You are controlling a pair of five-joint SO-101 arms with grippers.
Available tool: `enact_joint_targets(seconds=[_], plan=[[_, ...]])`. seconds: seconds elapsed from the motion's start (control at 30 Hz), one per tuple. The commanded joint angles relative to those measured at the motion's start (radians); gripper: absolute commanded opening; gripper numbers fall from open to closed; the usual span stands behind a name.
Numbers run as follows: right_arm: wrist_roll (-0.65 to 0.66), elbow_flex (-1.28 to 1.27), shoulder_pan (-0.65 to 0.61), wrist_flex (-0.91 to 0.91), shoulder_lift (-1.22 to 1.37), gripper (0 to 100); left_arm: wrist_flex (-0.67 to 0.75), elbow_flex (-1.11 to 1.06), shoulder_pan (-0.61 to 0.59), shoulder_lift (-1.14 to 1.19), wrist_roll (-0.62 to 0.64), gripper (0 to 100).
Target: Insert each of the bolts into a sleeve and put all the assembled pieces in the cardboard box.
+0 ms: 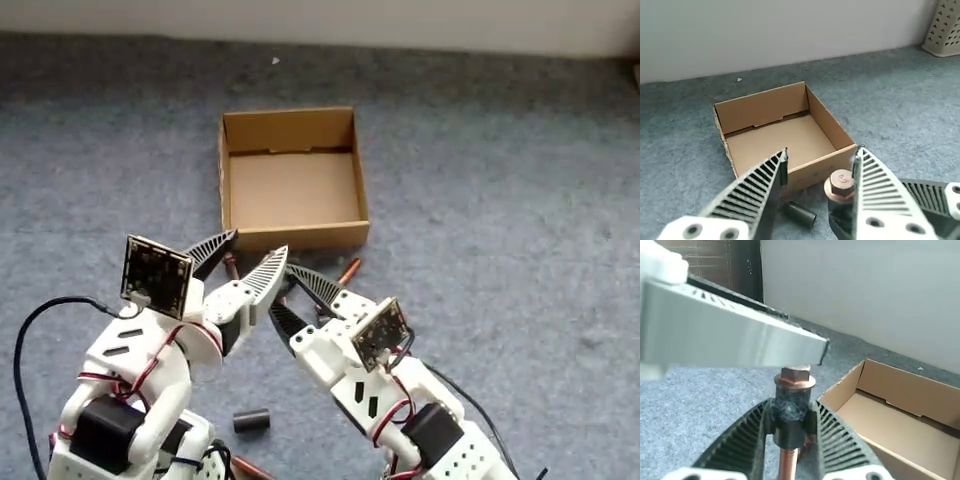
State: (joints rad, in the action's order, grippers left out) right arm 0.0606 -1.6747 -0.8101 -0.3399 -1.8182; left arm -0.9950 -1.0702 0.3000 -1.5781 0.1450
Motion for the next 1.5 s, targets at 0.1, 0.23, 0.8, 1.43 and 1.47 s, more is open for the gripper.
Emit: enact_joint_targets(seconds=[0.1, 0.23, 0.8, 1.43, 1.47], plan=[[0.003, -0.114, 0.053, 0.025, -0.018, 0.5, 0.025, -0.048, -0.125, -0.002, 0.012, 23], [-0.003, -0.113, 0.14, 0.021, -0.018, 0.5, 0.029, -0.101, -0.255, -0.002, 0.014, 23], [-0.087, 0.473, 0.294, 0.061, 0.728, 0.5, 0.163, -0.209, -0.328, -0.002, 0.075, 23], [-0.146, 1.202, 0.473, 0.28, 1.854, 1.0, 0.163, -0.209, -0.334, -0.002, 0.075, 23], [-0.146, 1.211, 0.473, 0.278, 1.871, 1.0, 0.163, -0.209, -0.334, -0.002, 0.075, 23]])
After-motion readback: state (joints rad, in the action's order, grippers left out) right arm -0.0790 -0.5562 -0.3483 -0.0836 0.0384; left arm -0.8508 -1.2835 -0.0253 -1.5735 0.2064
